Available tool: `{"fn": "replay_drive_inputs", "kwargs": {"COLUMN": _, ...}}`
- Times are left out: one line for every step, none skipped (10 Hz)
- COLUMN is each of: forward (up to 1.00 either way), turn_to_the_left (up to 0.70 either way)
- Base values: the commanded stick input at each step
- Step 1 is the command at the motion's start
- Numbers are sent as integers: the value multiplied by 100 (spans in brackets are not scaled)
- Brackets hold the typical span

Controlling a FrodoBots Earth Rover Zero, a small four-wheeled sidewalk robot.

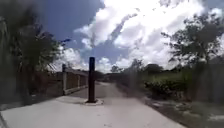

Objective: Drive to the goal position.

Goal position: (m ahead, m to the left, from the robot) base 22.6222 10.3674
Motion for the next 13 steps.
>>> {"fn": "replay_drive_inputs", "kwargs": {"forward": 100, "turn_to_the_left": 0}}
{"fn": "replay_drive_inputs", "kwargs": {"forward": 100, "turn_to_the_left": 0}}
{"fn": "replay_drive_inputs", "kwargs": {"forward": 100, "turn_to_the_left": 0}}
{"fn": "replay_drive_inputs", "kwargs": {"forward": 100, "turn_to_the_left": 0}}
{"fn": "replay_drive_inputs", "kwargs": {"forward": 100, "turn_to_the_left": 0}}
{"fn": "replay_drive_inputs", "kwargs": {"forward": 100, "turn_to_the_left": 0}}
{"fn": "replay_drive_inputs", "kwargs": {"forward": 100, "turn_to_the_left": 0}}
{"fn": "replay_drive_inputs", "kwargs": {"forward": 100, "turn_to_the_left": 0}}
{"fn": "replay_drive_inputs", "kwargs": {"forward": 100, "turn_to_the_left": 0}}
{"fn": "replay_drive_inputs", "kwargs": {"forward": 100, "turn_to_the_left": 0}}
{"fn": "replay_drive_inputs", "kwargs": {"forward": 100, "turn_to_the_left": 0}}
{"fn": "replay_drive_inputs", "kwargs": {"forward": 100, "turn_to_the_left": 0}}
{"fn": "replay_drive_inputs", "kwargs": {"forward": 100, "turn_to_the_left": 0}}
